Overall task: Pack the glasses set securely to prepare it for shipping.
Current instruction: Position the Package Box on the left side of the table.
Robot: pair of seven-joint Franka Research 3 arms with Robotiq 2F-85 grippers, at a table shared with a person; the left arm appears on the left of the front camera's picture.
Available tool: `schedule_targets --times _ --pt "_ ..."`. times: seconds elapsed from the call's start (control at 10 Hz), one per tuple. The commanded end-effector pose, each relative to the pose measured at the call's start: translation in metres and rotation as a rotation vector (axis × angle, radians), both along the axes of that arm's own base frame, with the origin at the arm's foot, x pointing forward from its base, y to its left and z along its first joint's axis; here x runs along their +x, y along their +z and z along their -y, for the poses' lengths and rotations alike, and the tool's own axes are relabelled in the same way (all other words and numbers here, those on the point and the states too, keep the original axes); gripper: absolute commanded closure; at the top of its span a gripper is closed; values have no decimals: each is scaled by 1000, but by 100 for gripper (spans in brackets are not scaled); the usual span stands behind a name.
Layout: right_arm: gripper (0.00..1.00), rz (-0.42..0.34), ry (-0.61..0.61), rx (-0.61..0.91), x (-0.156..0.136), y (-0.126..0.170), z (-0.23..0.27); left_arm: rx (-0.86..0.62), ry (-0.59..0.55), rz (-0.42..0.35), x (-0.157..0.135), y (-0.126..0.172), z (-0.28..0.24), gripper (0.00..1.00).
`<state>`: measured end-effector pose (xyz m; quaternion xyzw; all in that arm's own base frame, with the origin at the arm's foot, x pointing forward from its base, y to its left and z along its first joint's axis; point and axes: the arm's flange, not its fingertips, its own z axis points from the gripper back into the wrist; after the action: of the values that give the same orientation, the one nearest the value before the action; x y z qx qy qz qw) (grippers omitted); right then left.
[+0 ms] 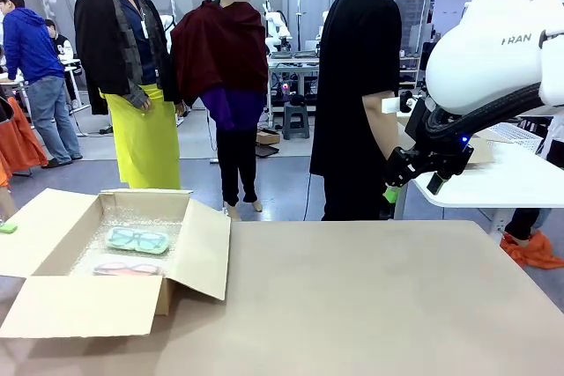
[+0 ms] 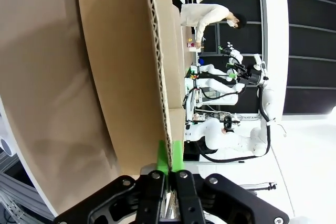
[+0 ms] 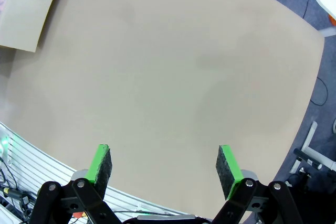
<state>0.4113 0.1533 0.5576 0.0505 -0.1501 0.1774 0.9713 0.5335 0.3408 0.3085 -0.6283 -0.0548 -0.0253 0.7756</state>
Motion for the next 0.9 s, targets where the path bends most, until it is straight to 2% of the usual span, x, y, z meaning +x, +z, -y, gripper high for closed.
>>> schedule_targets --times 0.0,0.1,0.2,0.4,0.5,0.6,0.7,0.8 --pt "0 0 16 -13 0 2 0 25 5 -2 1 6 -7 62" --pt "0 0 16 -13 0 2 0 29 10 5 0 8 -7 50" --pt "0 0 16 -13 0 2 0 35 21 13 -2 9 -8 27" --pt "0 0 16 -13 0 2 0 106 61 71 -6 10 -15 0" --pt "0 0 16 -13 0 2 0 182 97 120 -7 15 -24 0" --pt "0 0 16 -13 0 2 0 171 134 133 -12 24 -32 0" --pt "0 0 16 -13 0 2 0 170 144 144 -17 30 -31 8" --pt "0 0 16 -13 0 2 0 177 153 157 -21 32 -29 0"
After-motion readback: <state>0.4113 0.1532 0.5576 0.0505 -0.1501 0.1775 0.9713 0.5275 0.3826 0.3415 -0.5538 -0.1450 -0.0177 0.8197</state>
